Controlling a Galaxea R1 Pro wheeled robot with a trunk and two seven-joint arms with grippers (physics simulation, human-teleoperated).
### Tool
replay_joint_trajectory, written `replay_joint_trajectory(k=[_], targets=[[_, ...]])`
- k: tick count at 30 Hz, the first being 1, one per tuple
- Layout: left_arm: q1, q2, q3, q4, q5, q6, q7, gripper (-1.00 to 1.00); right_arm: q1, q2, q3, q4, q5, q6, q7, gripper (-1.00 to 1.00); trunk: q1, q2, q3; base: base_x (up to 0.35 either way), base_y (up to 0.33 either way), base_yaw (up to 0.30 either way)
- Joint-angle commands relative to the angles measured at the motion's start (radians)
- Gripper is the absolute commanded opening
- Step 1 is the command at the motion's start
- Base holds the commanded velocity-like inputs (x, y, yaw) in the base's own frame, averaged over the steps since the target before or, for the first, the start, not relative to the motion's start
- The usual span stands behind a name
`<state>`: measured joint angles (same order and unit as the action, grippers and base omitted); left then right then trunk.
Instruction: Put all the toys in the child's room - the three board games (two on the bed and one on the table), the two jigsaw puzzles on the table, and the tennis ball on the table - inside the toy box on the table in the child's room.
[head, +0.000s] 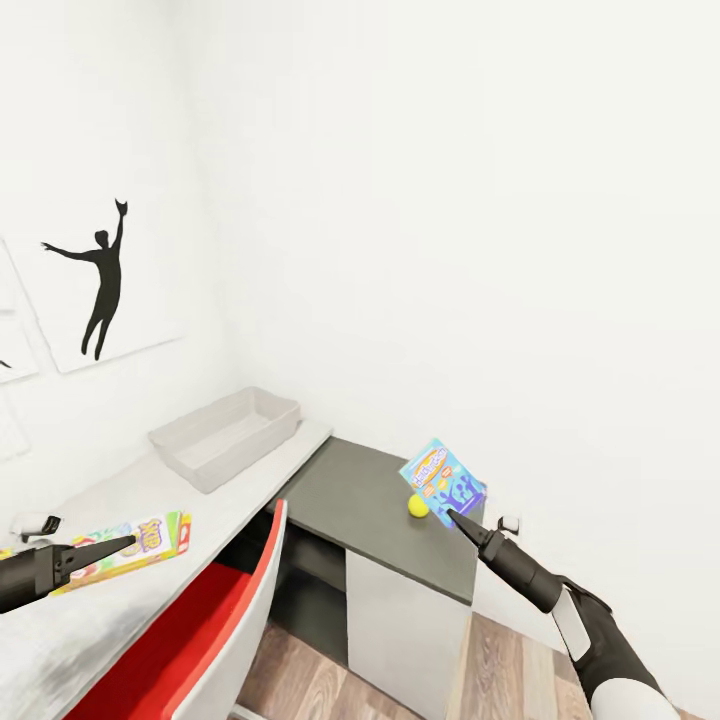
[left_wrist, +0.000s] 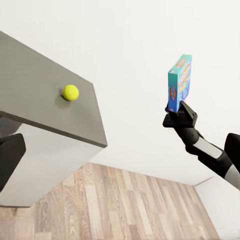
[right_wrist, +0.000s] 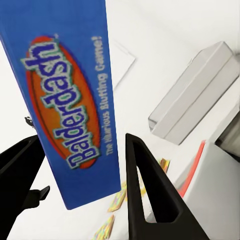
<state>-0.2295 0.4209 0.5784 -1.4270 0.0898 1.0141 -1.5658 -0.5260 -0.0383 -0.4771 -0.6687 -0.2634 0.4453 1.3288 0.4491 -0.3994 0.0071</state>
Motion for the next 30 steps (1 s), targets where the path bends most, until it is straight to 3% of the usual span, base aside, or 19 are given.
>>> replay_joint_trajectory(k=[1,11,30], targets=[[-0.001,0.000,0.000,0.000,-0.002,0.011,-0.005,1.00,0.000,0.000,-0.002,0.000,-0.004,0.010,0.003,-1.00,0.001,-0.001,0.000,0.299,-0.003,0.285],[-0.001,-0.001,-0.001,0.000,-0.002,0.011,-0.005,1.00,0.000,0.000,-0.001,0.000,-0.004,0.010,-0.023,-1.00,0.001,-0.001,0.000,0.211,0.073,0.285],[-0.001,-0.001,-0.001,0.000,-0.002,0.011,-0.005,1.00,0.000,0.000,-0.001,0.000,-0.004,0.010,-0.031,-1.00,0.001,-0.001,0.000,0.014,0.073,0.285]])
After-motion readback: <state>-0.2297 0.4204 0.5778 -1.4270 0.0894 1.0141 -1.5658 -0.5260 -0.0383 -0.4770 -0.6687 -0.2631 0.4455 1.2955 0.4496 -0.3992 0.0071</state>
